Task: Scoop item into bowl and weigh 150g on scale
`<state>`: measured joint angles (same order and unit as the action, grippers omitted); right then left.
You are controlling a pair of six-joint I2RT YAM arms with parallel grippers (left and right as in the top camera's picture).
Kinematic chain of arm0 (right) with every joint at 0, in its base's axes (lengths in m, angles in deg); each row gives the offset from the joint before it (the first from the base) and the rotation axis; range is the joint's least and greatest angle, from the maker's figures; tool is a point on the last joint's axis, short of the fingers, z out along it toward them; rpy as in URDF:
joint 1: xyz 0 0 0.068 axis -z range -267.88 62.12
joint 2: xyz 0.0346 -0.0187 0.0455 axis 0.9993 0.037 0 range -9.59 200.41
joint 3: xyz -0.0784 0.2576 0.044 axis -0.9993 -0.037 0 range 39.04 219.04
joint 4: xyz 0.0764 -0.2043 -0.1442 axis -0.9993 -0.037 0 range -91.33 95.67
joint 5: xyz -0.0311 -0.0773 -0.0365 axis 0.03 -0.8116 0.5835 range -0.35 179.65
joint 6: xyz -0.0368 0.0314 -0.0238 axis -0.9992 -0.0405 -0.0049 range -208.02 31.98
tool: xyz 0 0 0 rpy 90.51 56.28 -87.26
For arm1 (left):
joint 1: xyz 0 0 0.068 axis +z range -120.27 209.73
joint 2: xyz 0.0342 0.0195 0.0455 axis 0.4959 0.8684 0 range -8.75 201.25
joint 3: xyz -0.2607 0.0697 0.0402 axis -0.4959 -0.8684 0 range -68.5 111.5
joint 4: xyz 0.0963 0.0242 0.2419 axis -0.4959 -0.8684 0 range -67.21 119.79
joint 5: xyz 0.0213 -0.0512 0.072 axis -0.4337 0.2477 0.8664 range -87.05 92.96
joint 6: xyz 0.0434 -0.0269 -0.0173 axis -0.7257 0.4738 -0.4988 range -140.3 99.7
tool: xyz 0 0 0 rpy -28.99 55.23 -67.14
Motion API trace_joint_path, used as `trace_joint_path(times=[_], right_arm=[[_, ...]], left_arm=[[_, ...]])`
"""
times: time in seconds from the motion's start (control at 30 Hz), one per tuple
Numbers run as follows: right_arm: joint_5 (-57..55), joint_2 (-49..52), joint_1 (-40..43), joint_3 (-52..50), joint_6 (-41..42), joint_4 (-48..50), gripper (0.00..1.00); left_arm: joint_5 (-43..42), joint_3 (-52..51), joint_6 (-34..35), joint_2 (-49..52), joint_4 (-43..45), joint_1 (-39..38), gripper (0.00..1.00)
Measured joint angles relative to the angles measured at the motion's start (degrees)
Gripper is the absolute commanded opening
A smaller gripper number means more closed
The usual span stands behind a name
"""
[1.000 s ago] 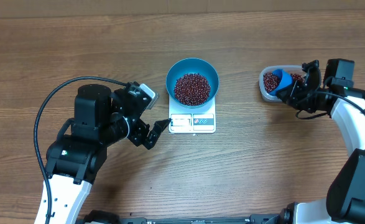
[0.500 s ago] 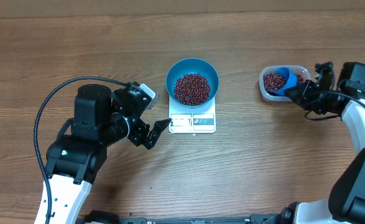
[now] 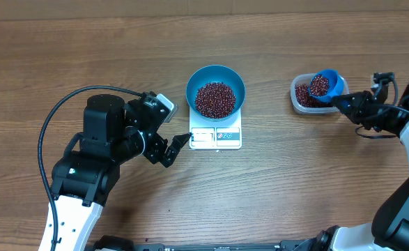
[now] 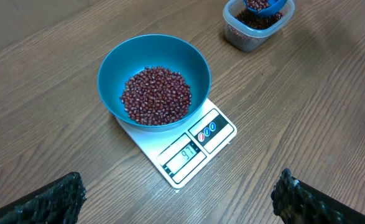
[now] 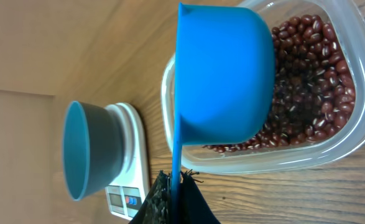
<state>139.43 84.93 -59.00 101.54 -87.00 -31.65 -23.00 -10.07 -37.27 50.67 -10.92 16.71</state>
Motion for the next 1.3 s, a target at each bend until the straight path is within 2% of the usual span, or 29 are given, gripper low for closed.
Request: trace_joint_path(times=[0.73,1.07,1.3], right_arm=[[15.3,0.0,0.2,0.0,-0.2,-0.8,0.04],[16.9,0.0,-8.2,1.2,1.0,0.9,0.04],[16.5,-0.1,-15.1,5.2,6.3,5.3,0.04]], left_arm=[[0.0,0.0,0.0,0.0,0.0,0.0,1.00],[0.0,0.0,0.0,0.0,0.0,0.0,1.00],[0.0,0.0,0.0,0.0,0.0,0.0,1.00]])
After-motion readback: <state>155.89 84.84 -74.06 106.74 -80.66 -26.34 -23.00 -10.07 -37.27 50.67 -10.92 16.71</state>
